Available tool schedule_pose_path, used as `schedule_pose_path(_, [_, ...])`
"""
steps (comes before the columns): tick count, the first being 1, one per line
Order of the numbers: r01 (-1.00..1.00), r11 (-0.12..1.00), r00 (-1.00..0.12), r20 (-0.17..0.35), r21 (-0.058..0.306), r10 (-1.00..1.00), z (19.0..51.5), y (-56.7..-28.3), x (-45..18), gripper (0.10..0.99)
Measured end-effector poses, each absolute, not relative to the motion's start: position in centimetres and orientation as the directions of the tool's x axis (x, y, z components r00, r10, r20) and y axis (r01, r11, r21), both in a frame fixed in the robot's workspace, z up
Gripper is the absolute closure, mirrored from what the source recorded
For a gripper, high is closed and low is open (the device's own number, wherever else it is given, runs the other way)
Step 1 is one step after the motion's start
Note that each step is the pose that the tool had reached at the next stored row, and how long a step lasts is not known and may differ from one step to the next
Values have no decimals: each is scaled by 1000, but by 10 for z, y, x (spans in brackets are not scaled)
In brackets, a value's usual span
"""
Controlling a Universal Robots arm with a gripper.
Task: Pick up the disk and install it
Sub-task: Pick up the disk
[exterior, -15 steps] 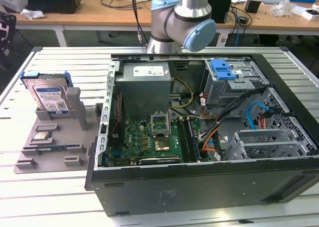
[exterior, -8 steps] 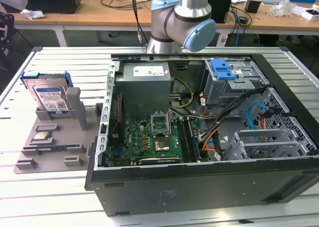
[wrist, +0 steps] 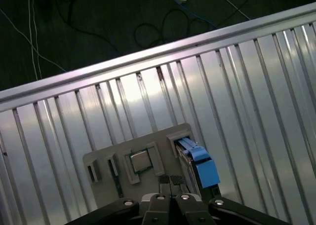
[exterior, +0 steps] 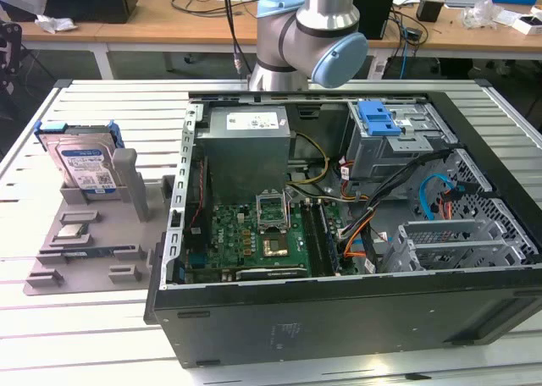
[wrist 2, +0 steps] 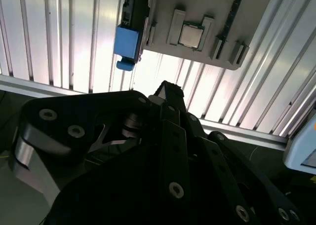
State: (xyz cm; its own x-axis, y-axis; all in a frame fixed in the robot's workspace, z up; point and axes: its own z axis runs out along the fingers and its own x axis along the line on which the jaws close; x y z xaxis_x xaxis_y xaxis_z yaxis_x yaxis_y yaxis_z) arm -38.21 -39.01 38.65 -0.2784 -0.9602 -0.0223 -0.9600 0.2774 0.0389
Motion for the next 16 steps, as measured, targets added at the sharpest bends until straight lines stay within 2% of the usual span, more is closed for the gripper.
schedule_pose_path(16, [-994,106,-107,-22,39,-994,387,-390,-382,984])
